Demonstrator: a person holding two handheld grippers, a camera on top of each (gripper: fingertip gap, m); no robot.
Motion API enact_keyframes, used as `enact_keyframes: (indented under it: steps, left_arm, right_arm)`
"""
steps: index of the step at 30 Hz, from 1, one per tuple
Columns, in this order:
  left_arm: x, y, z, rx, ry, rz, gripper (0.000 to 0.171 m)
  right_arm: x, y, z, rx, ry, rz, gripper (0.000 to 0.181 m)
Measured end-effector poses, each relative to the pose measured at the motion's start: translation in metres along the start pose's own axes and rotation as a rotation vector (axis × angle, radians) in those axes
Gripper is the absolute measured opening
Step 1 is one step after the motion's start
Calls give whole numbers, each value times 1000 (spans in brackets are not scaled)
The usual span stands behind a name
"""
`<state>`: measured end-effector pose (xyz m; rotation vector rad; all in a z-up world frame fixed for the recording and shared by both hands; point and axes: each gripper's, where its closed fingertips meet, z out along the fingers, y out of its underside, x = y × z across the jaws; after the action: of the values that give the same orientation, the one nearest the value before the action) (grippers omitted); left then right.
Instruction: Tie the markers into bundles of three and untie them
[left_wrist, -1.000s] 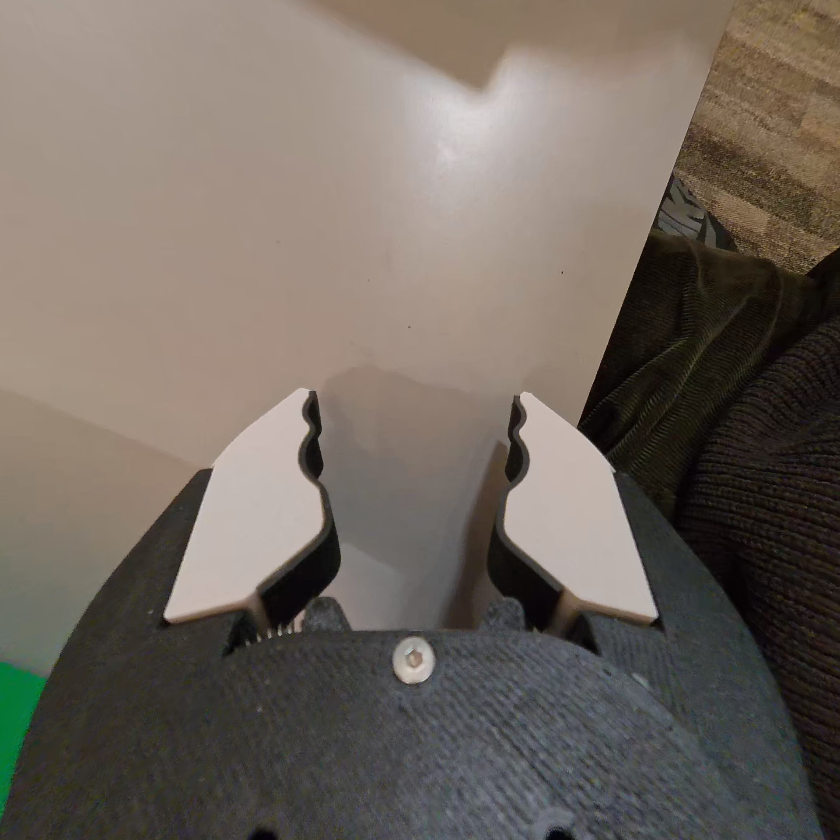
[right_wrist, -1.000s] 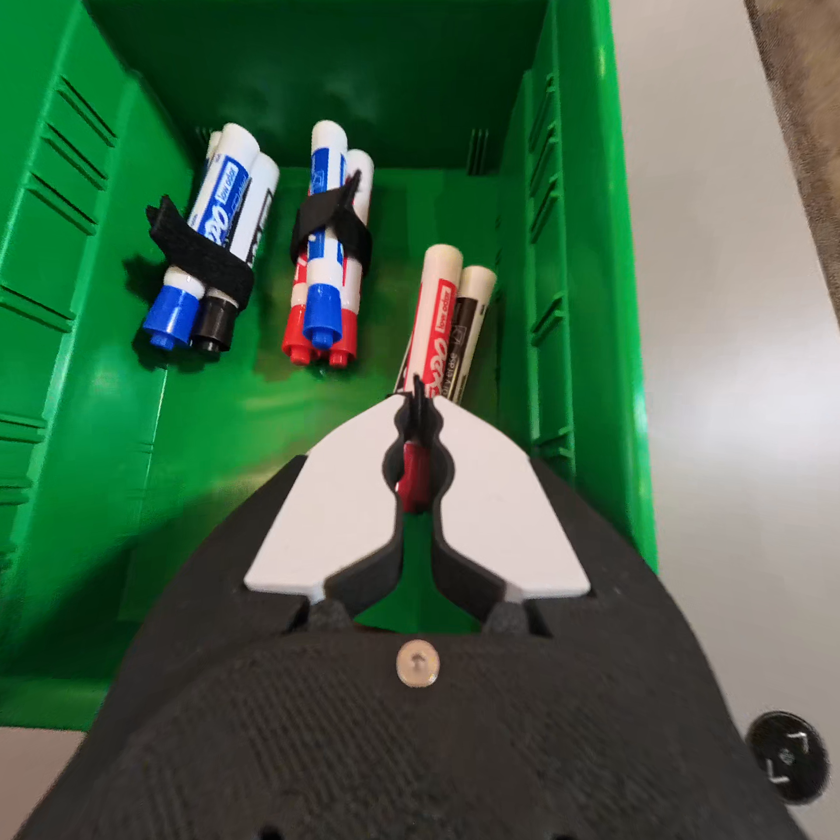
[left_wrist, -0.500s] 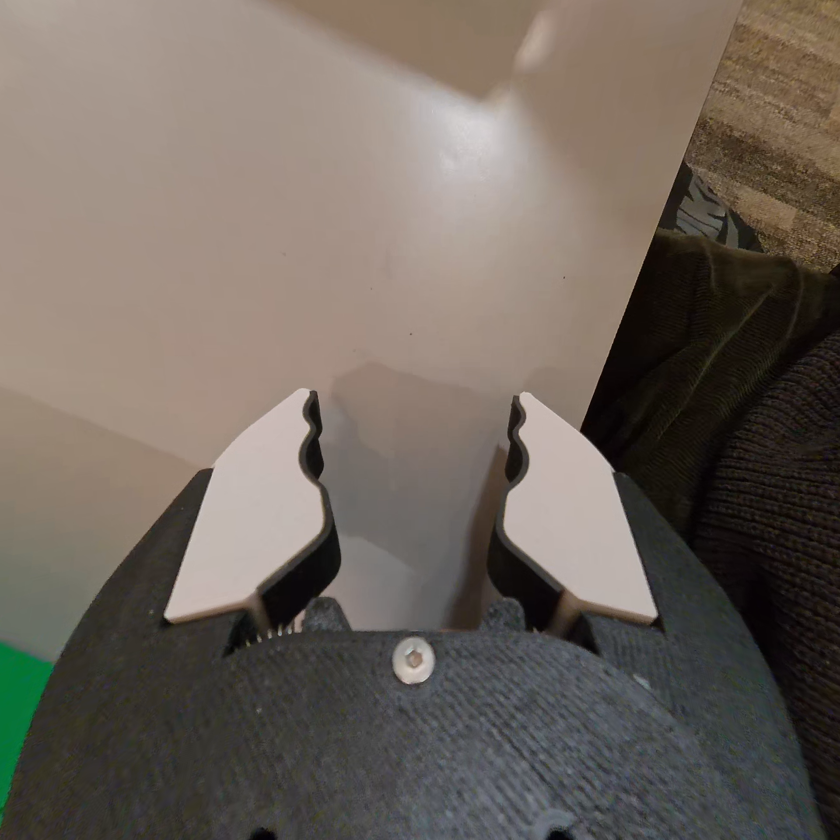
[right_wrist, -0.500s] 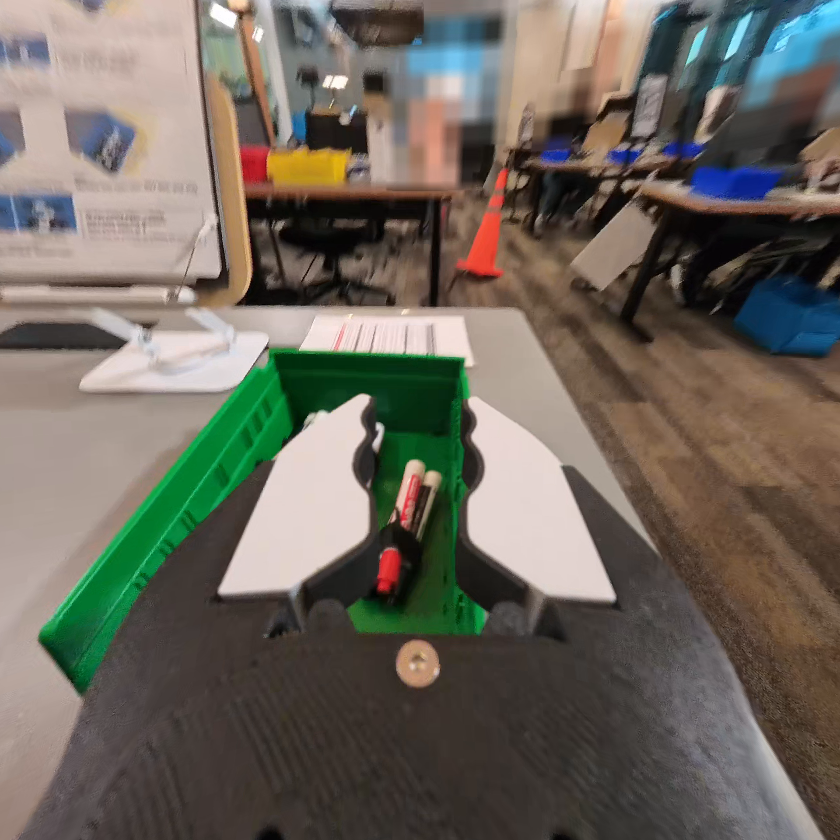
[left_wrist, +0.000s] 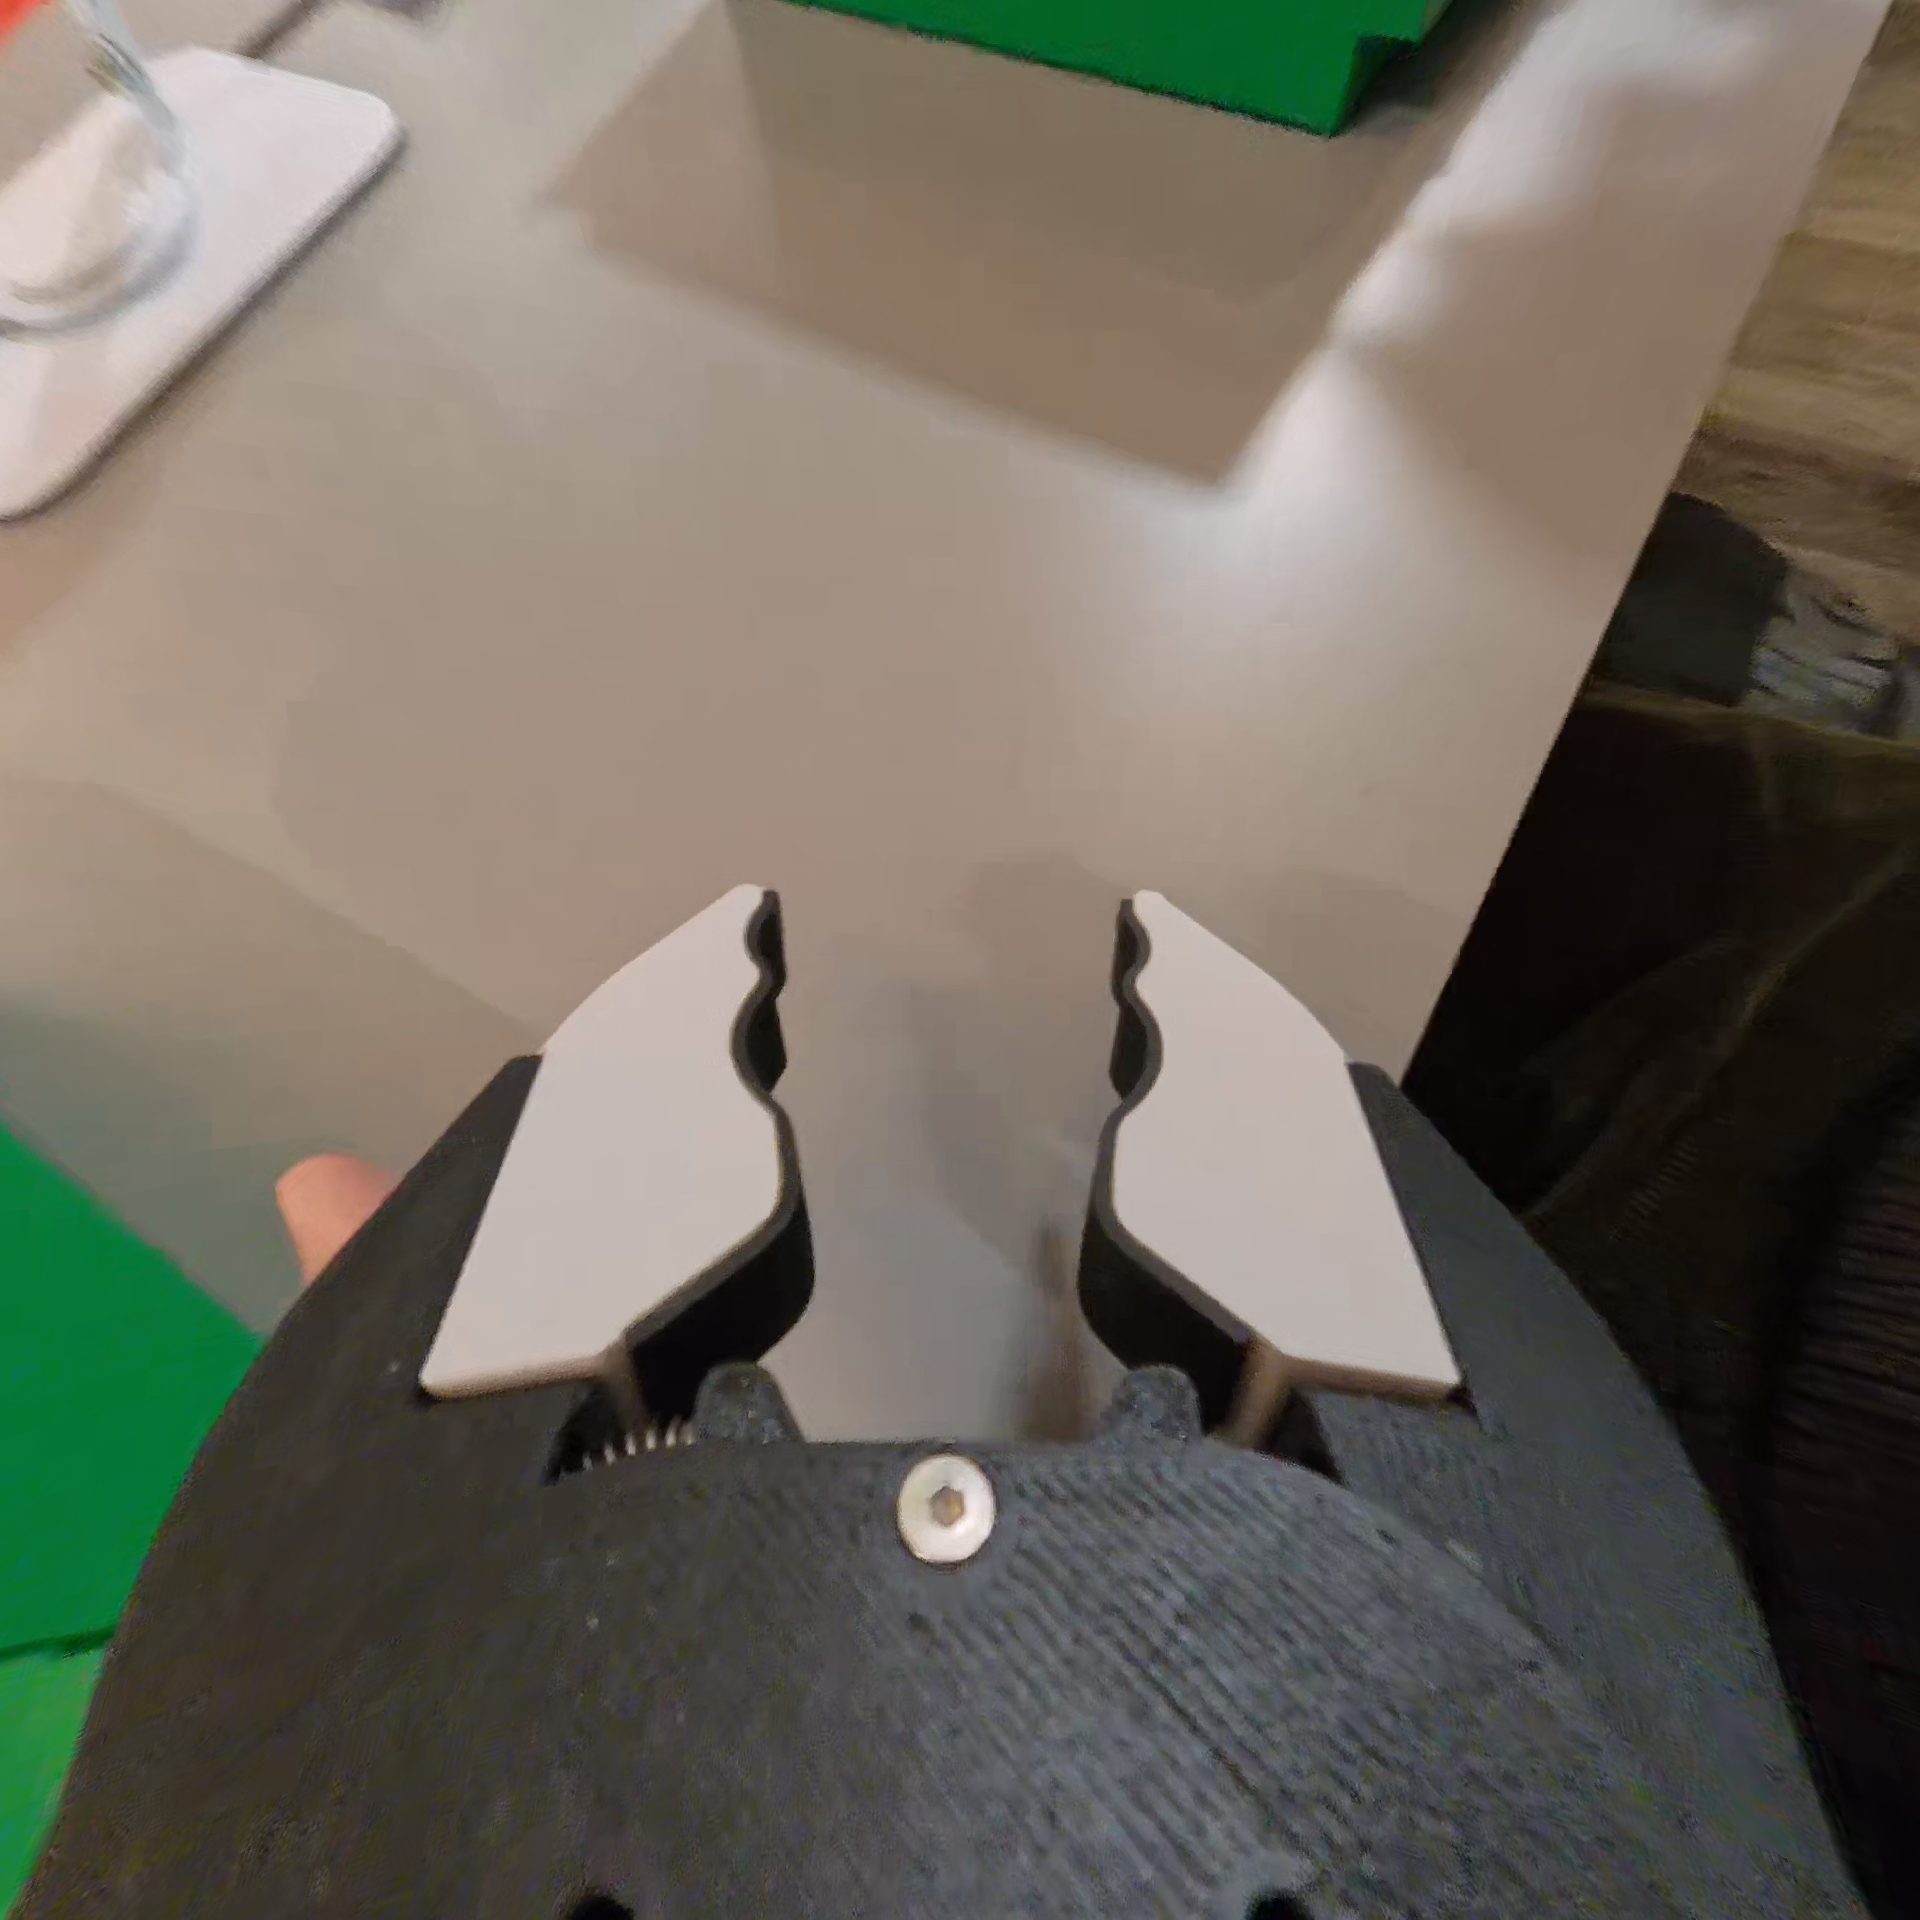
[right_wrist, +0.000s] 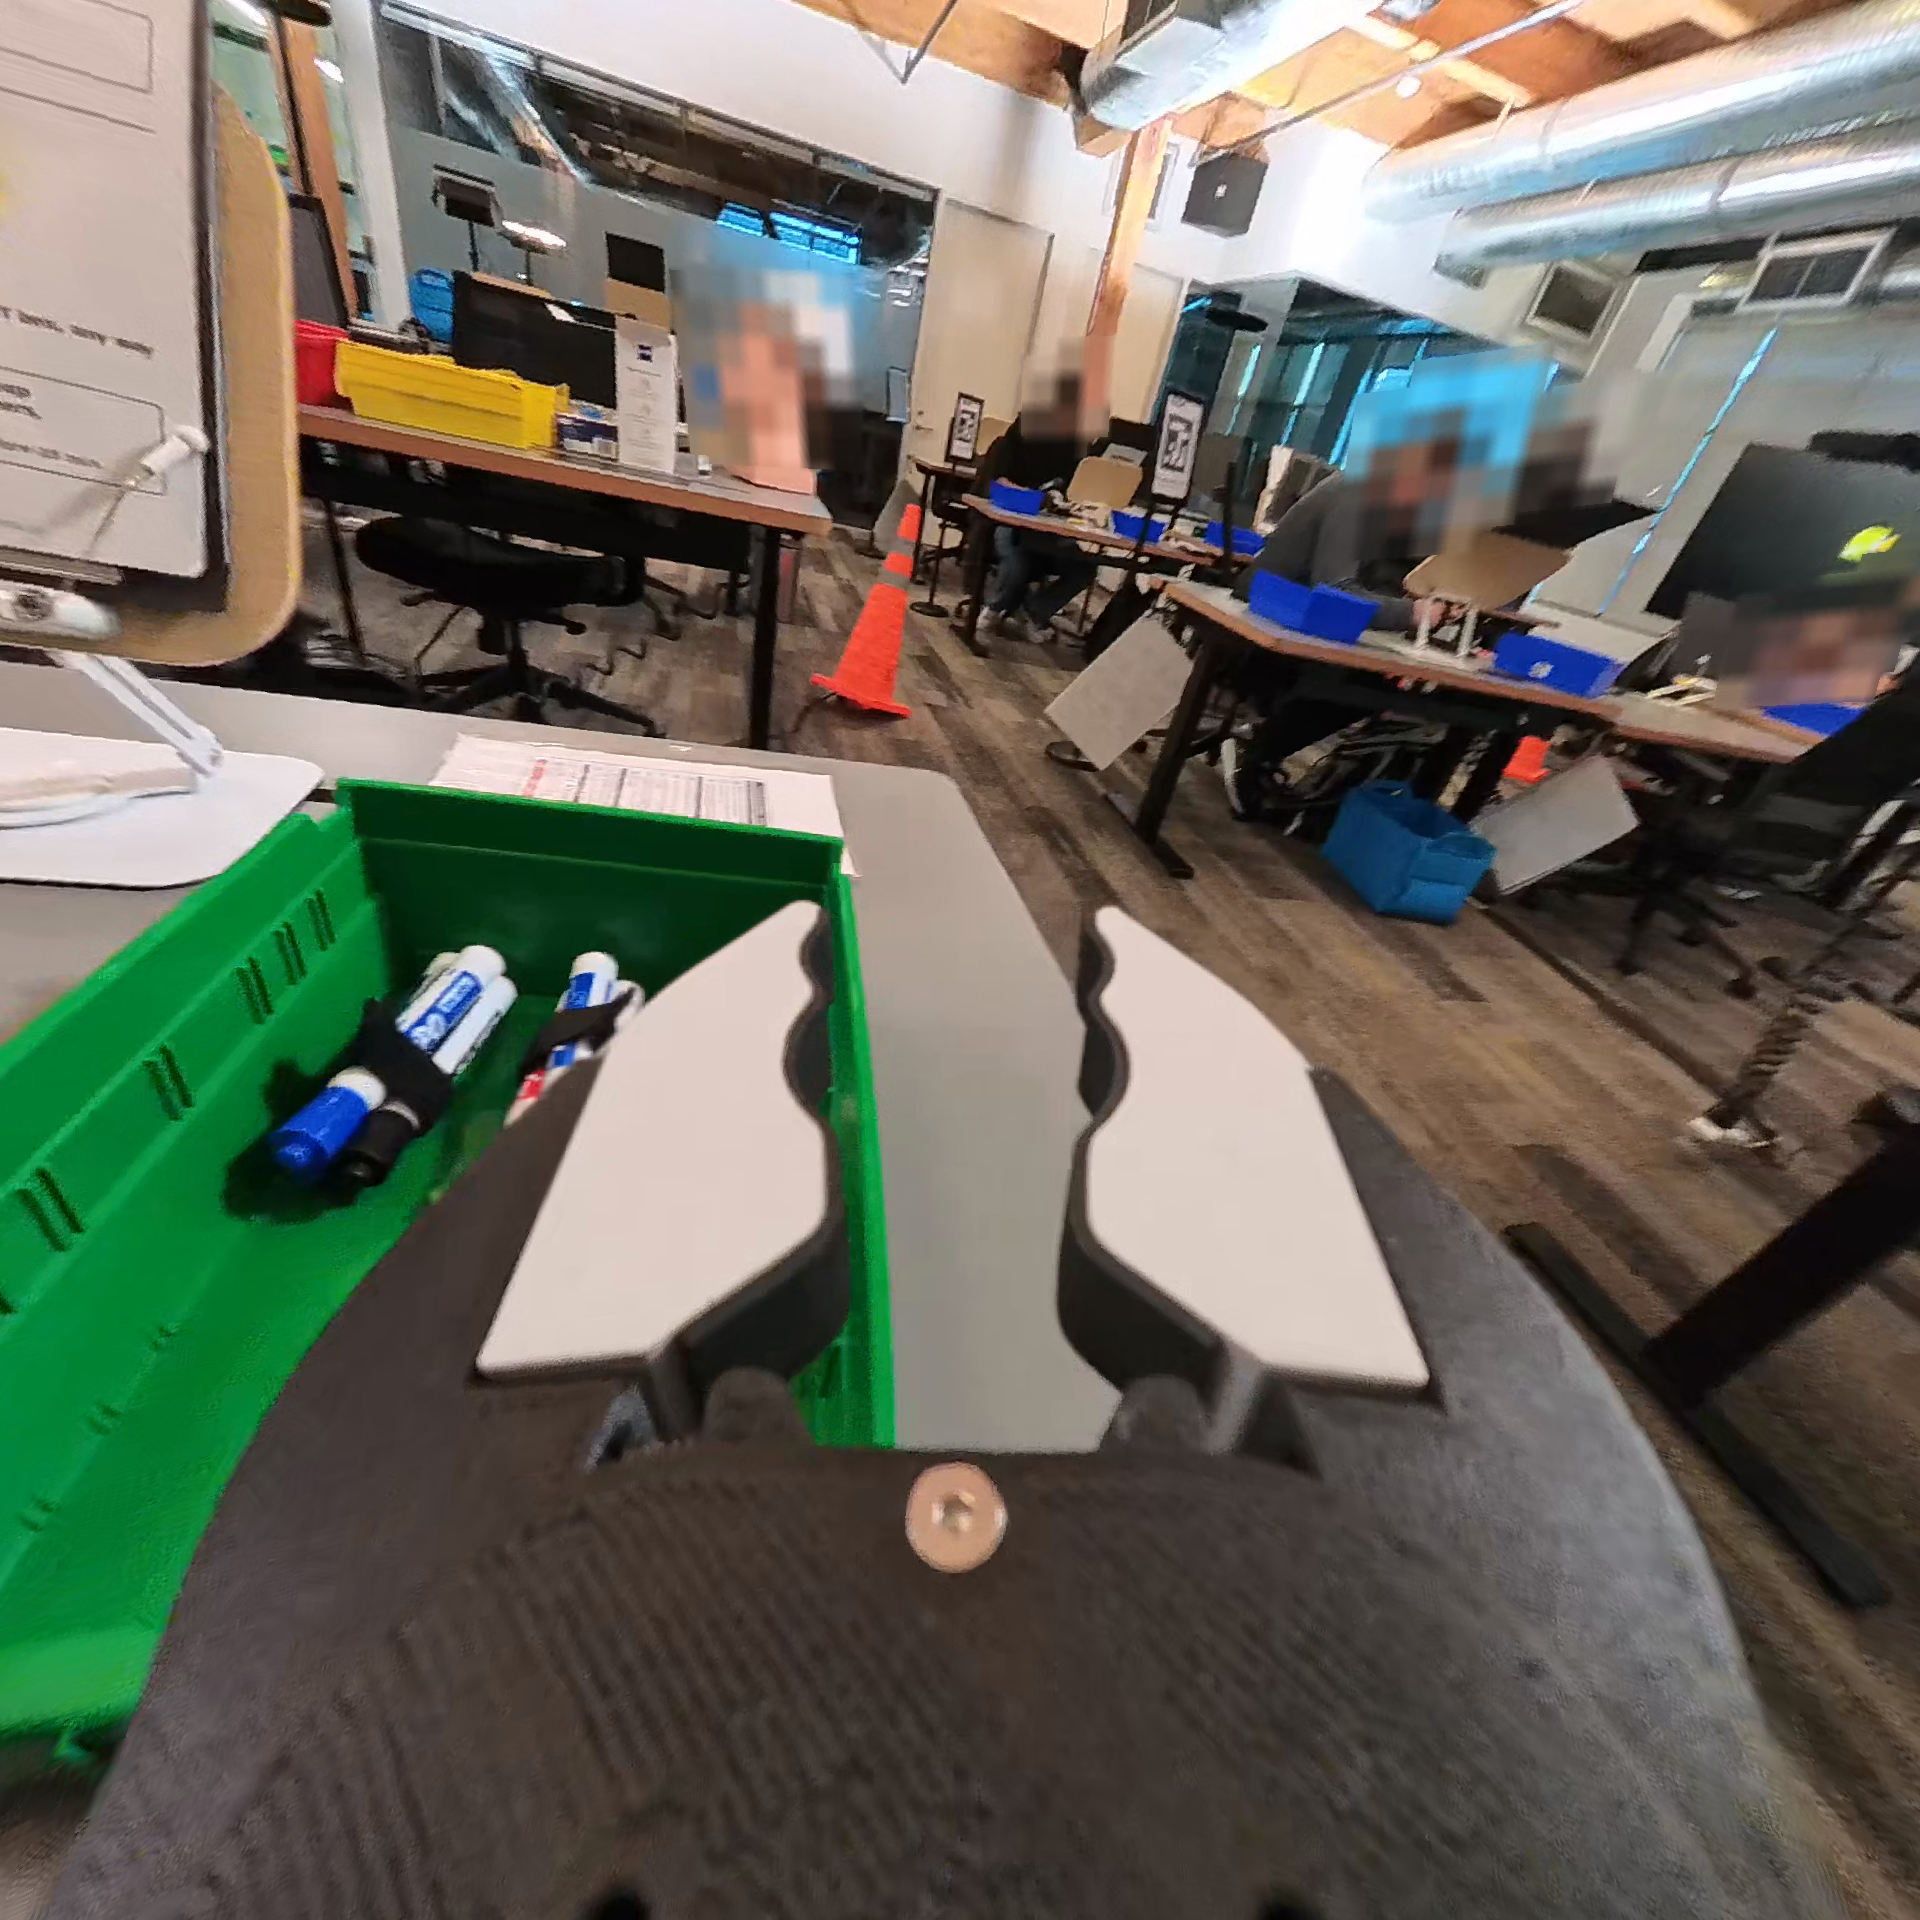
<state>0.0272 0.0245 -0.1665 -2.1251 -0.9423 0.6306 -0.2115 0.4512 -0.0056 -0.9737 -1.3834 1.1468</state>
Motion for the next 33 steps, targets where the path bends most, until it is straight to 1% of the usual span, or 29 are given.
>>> enact_keyframes:
  steps: [1, 2, 3, 4, 8, 10, 12, 16, 19, 22, 27, 33]
  left_arm:
    - [-1, -4, -1, 35, -26, 18, 55]
    - [-3, -8, -3, 72, -57, 26, 49]
    - [-4, -12, -5, 106, -81, 26, 42]
    - [-4, -16, -6, 131, -87, 26, 38]
    - [7, -27, -1, 136, -14, 1, 38]
    - [11, -37, 3, 153, 24, -18, 37]
    - [17, -47, 9, 166, 62, -15, 40]
    - [27, -68, 24, 189, 121, 6, 53]
    - [35, -79, 39, 193, 171, 14, 63]
    - [43, -84, 54, 172, 229, 25, 68]
    - [51, -89, 72, 144, 317, 16, 73]
    - [54, -74, 87, 66, 411, -28, 71]
  right_arm:
    - [1, 0, -1, 1, 16, -18, 46]
    - [1, 1, -1, -8, 26, -33, 50]
    - [3, 5, -2, -34, 39, -40, 55]
    - [2, 10, -2, -67, 29, -37, 54]
    - [0, 32, -13, -166, -28, 74, 73]
    - [2, 43, -25, -200, -34, 99, 77]
    - [9, 51, -40, -222, -13, 89, 79]
    - [22, 65, -70, -252, 14, 73, 84]
    - [30, 78, -88, -265, 26, 109, 86]
    - [32, 94, -102, -276, 22, 163, 88]
    - [20, 116, -111, -277, -18, 193, 91]
    - [-10, 126, -103, -263, -80, 94, 88]
